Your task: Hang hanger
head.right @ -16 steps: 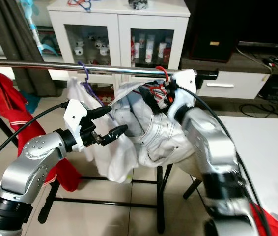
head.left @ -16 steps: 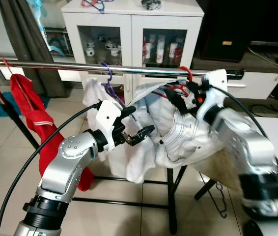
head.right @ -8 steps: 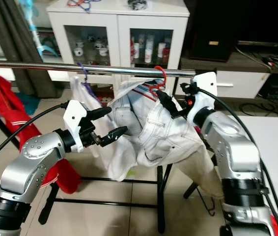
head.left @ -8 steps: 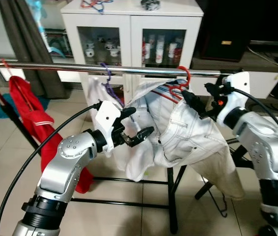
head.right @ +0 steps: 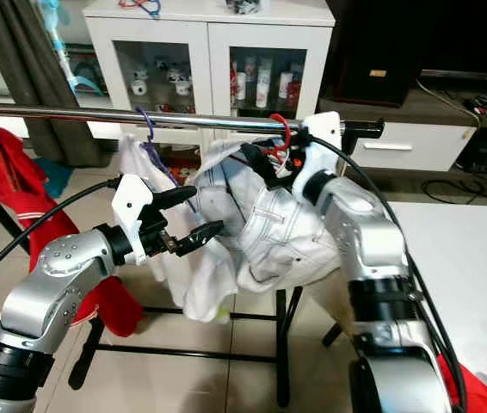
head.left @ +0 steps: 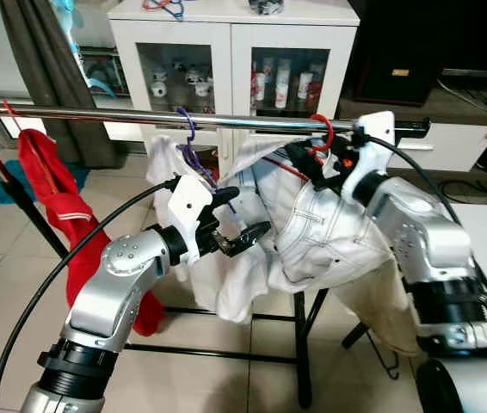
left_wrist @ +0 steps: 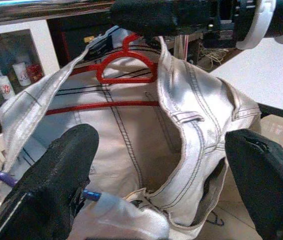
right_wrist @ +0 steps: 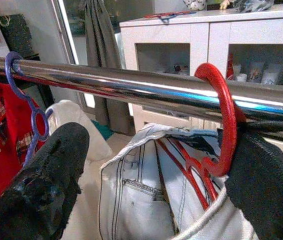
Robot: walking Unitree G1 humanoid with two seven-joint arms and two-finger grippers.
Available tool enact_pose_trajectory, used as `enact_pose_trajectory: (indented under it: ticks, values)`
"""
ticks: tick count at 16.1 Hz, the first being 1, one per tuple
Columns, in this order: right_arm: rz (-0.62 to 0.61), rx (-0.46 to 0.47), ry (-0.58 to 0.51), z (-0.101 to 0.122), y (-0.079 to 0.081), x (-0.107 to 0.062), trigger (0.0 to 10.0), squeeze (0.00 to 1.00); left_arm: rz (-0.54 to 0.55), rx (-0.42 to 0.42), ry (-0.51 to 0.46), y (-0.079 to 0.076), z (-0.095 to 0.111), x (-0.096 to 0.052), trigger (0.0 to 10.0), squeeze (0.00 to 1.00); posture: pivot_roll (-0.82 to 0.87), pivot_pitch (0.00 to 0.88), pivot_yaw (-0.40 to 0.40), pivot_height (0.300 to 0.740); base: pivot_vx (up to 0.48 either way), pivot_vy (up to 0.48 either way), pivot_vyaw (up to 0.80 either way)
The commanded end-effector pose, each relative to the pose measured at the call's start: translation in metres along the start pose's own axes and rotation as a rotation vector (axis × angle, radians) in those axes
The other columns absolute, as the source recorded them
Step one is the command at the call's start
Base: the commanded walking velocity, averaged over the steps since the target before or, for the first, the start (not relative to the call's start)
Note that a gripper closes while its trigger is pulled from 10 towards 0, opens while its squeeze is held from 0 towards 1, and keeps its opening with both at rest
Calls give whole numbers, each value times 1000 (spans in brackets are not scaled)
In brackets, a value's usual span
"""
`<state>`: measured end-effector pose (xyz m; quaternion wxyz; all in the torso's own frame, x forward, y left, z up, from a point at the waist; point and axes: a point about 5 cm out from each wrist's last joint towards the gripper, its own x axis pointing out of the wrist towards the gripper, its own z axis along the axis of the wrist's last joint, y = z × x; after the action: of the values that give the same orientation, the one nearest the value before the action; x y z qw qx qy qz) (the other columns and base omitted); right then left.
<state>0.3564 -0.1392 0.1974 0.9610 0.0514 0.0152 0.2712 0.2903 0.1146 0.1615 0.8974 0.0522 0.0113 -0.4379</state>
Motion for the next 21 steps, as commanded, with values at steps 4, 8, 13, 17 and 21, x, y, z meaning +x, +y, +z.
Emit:
enact_pose_trajectory:
  ticks: [4, 8, 13, 17, 21]
  values:
    - [33, 12, -9, -1, 2, 8, 471, 0, 10, 10, 2, 0, 0, -2, 10000, 0, 7, 0, 19, 740, 0, 0, 0]
    - [25, 35, -25, -2, 1, 14, 0, 0, 7, 11, 0, 0, 0, -1, 10000, 0, 5, 0, 24, 740, 0, 0, 0]
    - [19, 43, -22, -4, 0, 18, 0, 0, 12, 14, 1, 0, 0, -1, 10000, 0, 10, 0, 20, 740, 0, 0, 0]
    - [3, 42, -22, -4, -2, 18, 0, 0, 14, 15, 3, 1, -1, -1, 10000, 0, 12, 0, 19, 740, 0, 0, 0]
    - [-5, 41, -26, -4, -4, 17, 0, 0, 12, 15, 4, 0, -1, -1, 10000, 0, 9, 0, 23, 740, 0, 0, 0]
